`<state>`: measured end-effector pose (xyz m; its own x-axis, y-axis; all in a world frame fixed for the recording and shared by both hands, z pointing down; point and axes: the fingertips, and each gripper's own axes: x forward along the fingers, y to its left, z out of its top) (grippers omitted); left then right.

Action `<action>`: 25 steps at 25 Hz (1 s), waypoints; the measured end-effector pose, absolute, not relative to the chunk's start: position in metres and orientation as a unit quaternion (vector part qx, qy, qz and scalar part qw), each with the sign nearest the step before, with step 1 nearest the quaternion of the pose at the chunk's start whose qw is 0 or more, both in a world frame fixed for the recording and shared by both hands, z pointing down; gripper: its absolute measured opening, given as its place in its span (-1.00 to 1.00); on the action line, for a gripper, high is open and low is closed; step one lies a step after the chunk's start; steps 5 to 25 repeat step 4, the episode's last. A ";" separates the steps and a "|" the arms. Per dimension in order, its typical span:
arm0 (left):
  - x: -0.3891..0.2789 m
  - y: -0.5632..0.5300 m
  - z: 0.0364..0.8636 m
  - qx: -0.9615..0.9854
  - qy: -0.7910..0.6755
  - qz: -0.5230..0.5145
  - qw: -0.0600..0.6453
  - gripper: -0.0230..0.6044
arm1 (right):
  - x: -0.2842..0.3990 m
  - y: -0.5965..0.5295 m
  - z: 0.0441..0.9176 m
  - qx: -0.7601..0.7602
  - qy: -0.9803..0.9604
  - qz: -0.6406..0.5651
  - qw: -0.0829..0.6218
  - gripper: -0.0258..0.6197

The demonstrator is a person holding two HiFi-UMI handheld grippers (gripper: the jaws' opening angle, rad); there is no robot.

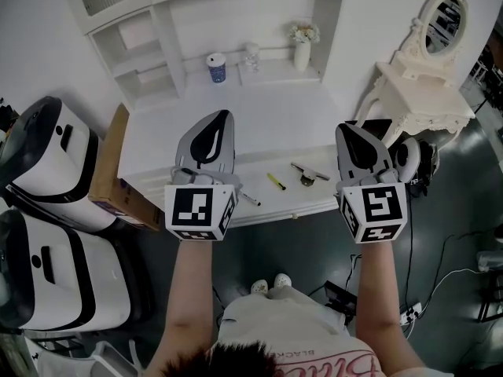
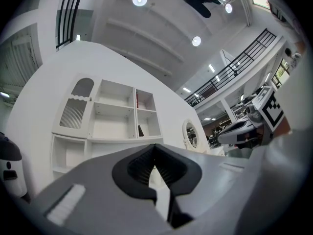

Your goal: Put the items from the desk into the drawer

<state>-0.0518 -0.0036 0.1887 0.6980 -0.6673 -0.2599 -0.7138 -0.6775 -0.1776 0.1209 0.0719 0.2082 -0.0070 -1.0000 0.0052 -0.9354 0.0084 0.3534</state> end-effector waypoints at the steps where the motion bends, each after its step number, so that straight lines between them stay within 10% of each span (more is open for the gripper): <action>1: -0.050 -0.003 0.188 -0.911 0.379 0.087 0.133 -0.90 | 0.122 0.072 0.208 0.692 -0.699 -0.126 0.129 -0.90; 25: -0.044 0.000 0.188 -0.911 0.379 0.085 0.135 -0.90 | 0.127 0.073 0.207 0.689 -0.701 -0.128 0.129 -0.90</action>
